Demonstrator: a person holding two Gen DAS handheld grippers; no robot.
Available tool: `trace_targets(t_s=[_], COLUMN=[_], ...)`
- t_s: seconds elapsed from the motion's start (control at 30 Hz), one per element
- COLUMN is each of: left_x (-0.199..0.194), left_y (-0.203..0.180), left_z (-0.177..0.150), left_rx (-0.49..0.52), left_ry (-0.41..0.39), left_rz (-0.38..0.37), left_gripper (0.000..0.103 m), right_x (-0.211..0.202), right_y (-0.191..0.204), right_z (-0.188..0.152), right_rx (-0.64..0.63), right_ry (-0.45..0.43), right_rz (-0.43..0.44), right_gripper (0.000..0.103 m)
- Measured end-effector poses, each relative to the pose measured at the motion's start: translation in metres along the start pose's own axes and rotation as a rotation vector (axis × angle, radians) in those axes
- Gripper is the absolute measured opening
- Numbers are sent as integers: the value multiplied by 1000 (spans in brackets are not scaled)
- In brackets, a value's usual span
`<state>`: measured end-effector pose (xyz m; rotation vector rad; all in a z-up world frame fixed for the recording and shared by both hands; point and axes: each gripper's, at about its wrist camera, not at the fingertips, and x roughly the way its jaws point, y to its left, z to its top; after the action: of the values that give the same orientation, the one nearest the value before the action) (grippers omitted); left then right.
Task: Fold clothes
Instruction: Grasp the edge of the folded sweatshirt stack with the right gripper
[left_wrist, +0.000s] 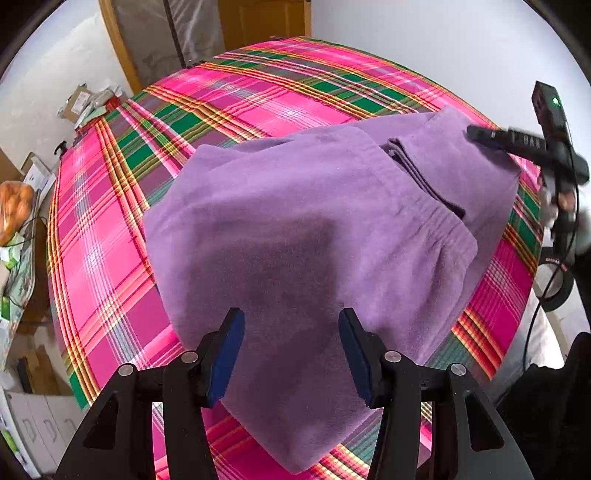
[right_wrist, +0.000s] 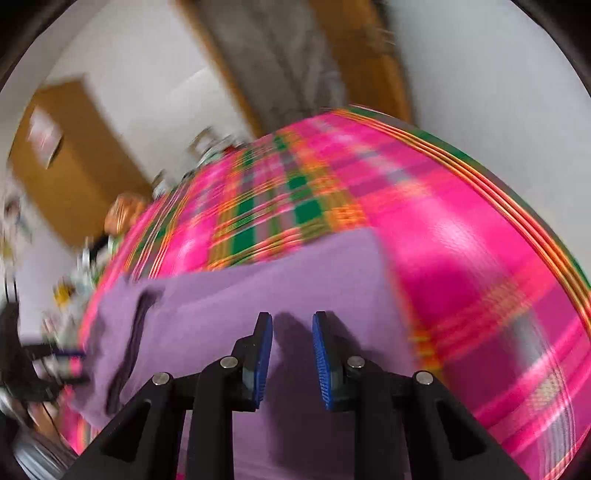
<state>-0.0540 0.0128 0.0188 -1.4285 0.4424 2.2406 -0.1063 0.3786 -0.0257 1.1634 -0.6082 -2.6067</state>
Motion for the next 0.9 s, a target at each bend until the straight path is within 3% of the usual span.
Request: trace_targets(t_s=[0.1, 0.2, 0.37, 0.47, 0.57, 0.67, 0.9], left_x=[-1, -1, -4, -6, -3, -2, -10], left_y=[0, 1, 5, 8, 10, 6, 6], left_z=[0, 0, 0, 0, 1, 2, 2], left_rx=[1, -1, -3, -10, -10, 0, -8], left_ry=[-3, -2, -8, -12, -5, -2, -39], left_rz=[2, 5, 7, 6, 3, 1, -3], left_gripper=[55, 55, 55, 55, 55, 55, 55], right_x=[-12, -9, 19, 17, 9, 17, -14], right_y=[-21, -24, -29, -24, -12, 1, -23], right_z=[10, 21, 33, 34, 27, 14, 5], right_rx=[101, 125, 175, 163, 127, 61, 131], right_ry=[-39, -50, 19, 22, 13, 68, 22], right_rz=[50, 81, 90, 86, 147, 134, 130], right_gripper=[23, 28, 27, 29, 33, 33, 30])
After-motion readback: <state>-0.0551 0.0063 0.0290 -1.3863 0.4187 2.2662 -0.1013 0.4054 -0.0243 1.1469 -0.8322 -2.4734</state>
